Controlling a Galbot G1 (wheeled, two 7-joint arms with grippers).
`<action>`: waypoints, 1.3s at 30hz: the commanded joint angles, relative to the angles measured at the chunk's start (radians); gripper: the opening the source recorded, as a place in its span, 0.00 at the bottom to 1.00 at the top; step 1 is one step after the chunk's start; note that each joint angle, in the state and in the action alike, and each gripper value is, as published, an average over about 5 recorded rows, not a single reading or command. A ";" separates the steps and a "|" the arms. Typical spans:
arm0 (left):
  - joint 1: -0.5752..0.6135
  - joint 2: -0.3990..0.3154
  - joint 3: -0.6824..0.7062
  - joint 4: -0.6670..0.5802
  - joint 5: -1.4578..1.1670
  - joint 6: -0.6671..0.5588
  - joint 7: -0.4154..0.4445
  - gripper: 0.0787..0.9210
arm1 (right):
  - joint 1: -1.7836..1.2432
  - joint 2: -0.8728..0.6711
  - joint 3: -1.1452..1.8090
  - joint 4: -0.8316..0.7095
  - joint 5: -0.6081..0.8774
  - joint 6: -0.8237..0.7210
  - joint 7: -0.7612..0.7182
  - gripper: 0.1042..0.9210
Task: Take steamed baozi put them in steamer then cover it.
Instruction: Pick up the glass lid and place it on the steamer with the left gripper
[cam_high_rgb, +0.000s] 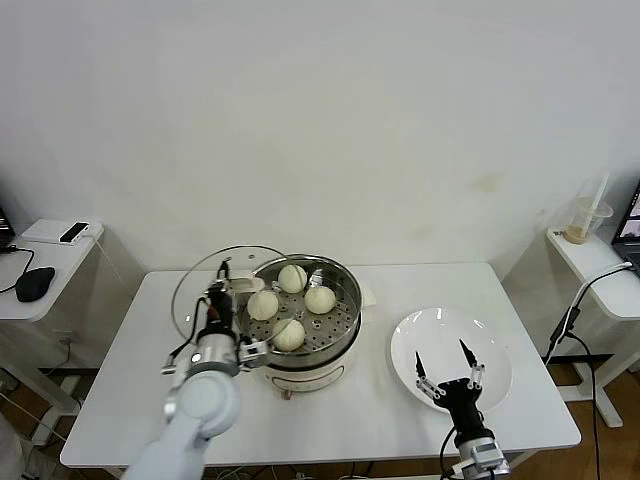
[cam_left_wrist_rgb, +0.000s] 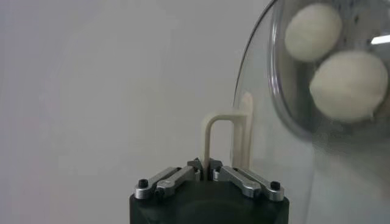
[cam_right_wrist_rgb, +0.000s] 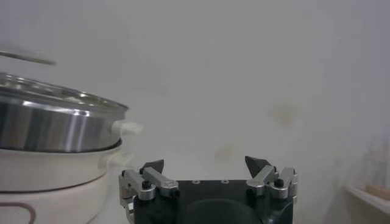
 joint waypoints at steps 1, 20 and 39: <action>-0.108 -0.205 0.119 0.077 0.236 0.030 0.138 0.07 | 0.010 0.002 -0.019 -0.013 -0.021 -0.004 0.000 0.88; -0.108 -0.281 0.162 0.137 0.282 0.030 0.160 0.07 | 0.019 0.008 -0.038 -0.036 -0.034 -0.008 0.001 0.88; -0.089 -0.283 0.146 0.151 0.282 0.029 0.154 0.07 | 0.017 0.010 -0.050 -0.035 -0.039 -0.006 -0.001 0.88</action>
